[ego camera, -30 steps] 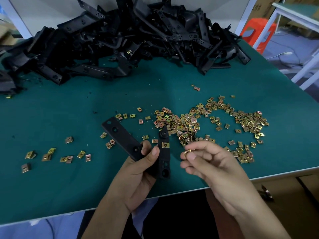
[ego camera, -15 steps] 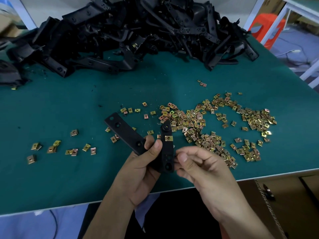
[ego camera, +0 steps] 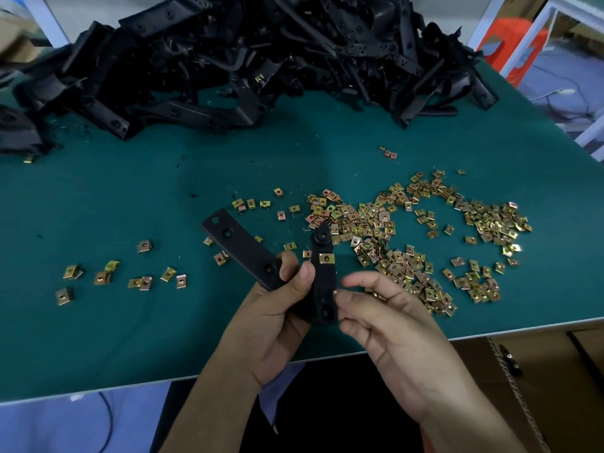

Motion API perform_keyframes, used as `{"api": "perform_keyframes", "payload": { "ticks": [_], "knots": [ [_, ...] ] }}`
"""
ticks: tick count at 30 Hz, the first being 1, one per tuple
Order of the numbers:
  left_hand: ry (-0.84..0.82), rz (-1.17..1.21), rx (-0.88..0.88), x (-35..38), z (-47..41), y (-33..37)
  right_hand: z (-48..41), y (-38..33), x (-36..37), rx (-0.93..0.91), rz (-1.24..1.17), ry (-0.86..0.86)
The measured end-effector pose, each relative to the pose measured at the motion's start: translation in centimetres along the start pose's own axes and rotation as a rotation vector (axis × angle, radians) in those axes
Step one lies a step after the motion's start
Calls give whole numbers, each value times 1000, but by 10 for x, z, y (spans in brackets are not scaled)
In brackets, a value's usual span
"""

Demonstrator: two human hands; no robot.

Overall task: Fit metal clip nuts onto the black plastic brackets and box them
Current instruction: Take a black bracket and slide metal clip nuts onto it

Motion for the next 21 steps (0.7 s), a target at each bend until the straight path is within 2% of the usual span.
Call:
{"api": "perform_keyframes", "payload": {
  "ticks": [6, 10, 18, 21],
  "knots": [
    [-36, 26, 7, 4, 0, 0, 2, 2, 2, 37, -14, 9],
    [-34, -12, 15, 3, -1, -3, 3, 2, 2, 53, 95, 32],
    [-21, -32, 24, 1, -4, -4, 2, 3, -1, 23, 173, 94],
    [12, -36, 46, 0, -5, -2, 4, -2, 1, -21, 191, 59]
  ]
}}
Point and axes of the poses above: each hand's wrist, its own z-axis away from the middle knuckle, its own x-axis out of the palm, y = z × x, the point moved 9 cm from there along -z, towards the middle knuckle, and after that the axes turned 3 degrees about -y, right-handed, at the moved point
